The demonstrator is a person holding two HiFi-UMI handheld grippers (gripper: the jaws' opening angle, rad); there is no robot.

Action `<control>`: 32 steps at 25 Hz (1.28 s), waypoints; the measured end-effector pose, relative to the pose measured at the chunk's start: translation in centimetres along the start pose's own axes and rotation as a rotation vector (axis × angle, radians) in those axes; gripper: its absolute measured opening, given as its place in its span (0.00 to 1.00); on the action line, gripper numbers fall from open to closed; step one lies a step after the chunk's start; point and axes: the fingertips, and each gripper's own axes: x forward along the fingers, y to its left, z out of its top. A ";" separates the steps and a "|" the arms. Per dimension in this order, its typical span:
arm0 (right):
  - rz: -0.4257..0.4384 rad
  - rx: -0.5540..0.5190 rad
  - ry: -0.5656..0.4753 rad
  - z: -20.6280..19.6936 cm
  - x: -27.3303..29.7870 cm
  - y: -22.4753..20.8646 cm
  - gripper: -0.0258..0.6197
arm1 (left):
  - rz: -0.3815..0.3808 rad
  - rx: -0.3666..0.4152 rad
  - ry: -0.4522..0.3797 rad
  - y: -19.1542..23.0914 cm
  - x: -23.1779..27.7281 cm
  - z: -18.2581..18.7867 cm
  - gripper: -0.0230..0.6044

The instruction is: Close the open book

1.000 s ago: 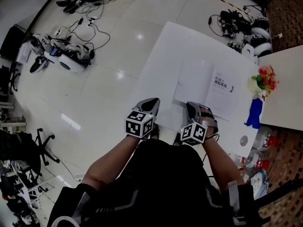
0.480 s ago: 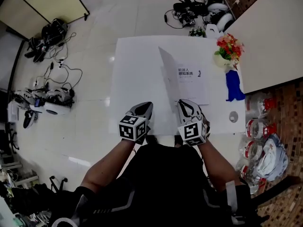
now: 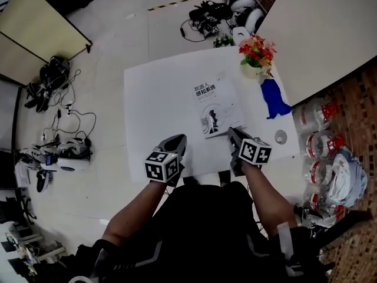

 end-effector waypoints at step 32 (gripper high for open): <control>0.284 -0.494 -0.055 11.1 -10.0 8.4 0.05 | 0.059 0.066 -0.372 -8.3 -8.1 8.6 0.03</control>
